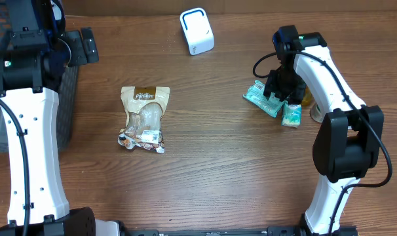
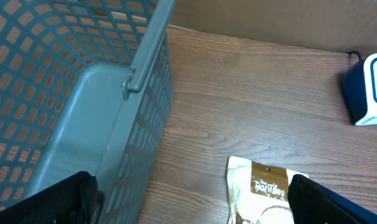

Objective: Scan the item barcode

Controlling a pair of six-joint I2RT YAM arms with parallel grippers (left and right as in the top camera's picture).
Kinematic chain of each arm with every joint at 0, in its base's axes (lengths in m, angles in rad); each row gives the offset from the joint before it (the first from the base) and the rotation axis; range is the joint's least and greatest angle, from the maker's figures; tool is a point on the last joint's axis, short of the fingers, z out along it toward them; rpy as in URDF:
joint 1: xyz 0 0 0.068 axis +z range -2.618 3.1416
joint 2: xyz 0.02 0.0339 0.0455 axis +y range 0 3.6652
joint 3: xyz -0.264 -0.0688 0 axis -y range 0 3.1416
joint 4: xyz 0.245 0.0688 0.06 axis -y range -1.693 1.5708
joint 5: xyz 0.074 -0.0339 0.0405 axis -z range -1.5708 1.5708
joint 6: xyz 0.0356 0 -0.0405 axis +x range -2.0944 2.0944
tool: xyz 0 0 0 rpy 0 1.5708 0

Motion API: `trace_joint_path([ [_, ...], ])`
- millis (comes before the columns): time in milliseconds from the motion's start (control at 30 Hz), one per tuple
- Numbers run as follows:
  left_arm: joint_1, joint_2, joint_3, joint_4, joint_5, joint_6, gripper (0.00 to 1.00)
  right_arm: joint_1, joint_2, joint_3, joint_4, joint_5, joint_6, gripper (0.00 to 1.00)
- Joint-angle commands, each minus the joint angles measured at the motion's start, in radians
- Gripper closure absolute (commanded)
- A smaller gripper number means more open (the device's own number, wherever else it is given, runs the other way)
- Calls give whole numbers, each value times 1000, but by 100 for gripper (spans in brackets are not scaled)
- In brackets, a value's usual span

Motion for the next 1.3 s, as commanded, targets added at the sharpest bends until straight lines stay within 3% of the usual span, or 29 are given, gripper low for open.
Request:
trace_joint_path([
  [0, -13, 3, 0, 3, 2, 15, 1, 11, -3, 37, 24, 2, -24, 46],
  [100, -13, 3, 0, 3, 2, 15, 1, 25, -3, 36, 100, 2, -97, 58],
  [200, -13, 3, 0, 3, 2, 15, 0, 41, -3, 31, 176, 3, -187, 62],
  [667, -13, 3, 0, 3, 2, 15, 1, 16, 2, -128, 490, 93, -195, 65],
  [933, -13, 3, 0, 3, 2, 15, 1, 16, 2, -218, 436, 87, -168, 61],
  [1267, -13, 3, 0, 3, 2, 15, 1, 17, 2, -228, 129, -11, -96, 61],
])
